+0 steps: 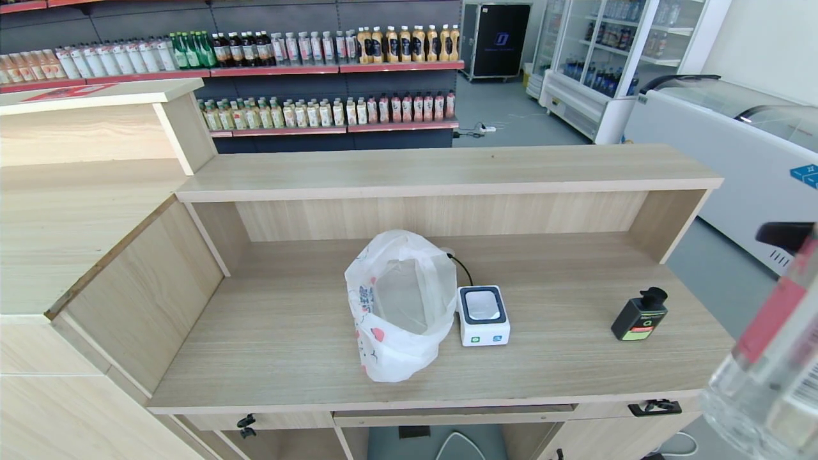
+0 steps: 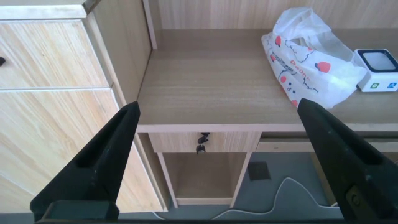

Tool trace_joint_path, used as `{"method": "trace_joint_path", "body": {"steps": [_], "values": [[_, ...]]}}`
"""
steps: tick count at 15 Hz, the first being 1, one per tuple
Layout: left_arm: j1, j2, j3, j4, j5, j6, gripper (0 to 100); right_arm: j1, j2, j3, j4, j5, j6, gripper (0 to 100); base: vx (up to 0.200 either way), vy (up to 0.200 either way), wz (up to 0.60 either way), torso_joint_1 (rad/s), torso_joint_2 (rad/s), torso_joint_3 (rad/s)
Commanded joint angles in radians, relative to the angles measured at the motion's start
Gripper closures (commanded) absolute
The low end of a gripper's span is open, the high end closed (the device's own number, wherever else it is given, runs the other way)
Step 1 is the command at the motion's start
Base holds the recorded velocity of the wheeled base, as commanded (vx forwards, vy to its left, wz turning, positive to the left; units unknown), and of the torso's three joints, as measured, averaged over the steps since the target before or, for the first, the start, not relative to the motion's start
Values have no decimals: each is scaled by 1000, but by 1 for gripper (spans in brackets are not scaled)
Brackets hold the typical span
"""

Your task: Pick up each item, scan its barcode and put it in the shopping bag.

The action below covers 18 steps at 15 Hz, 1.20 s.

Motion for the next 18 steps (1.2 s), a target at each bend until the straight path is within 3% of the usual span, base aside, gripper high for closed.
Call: {"method": "trace_joint_path", "body": {"steps": [1, 4, 9, 11, 13, 18], "values": [[1, 0, 0, -1, 0, 0, 0, -87, 69, 7, 97, -225, -100, 100, 0, 0, 0, 0, 0, 0], [1, 0, 0, -1, 0, 0, 0, -87, 85, -13, 425, -790, -283, 100, 0, 0, 0, 0, 0, 0], [1, 0, 0, -1, 0, 0, 0, -91, 164, 18, 345, -1052, -302, 100, 0, 0, 0, 0, 0, 0], [1, 0, 0, -1, 0, 0, 0, -91, 202, -3, 347, -1185, -388, 100, 0, 0, 0, 0, 0, 0], [1, 0, 0, -1, 0, 0, 0, -91, 219, -20, 350, -1241, -419, 100, 0, 0, 0, 0, 0, 0], [1, 0, 0, -1, 0, 0, 0, -85, 257, -46, 345, -1241, -477, 100, 0, 0, 0, 0, 0, 0]]}}
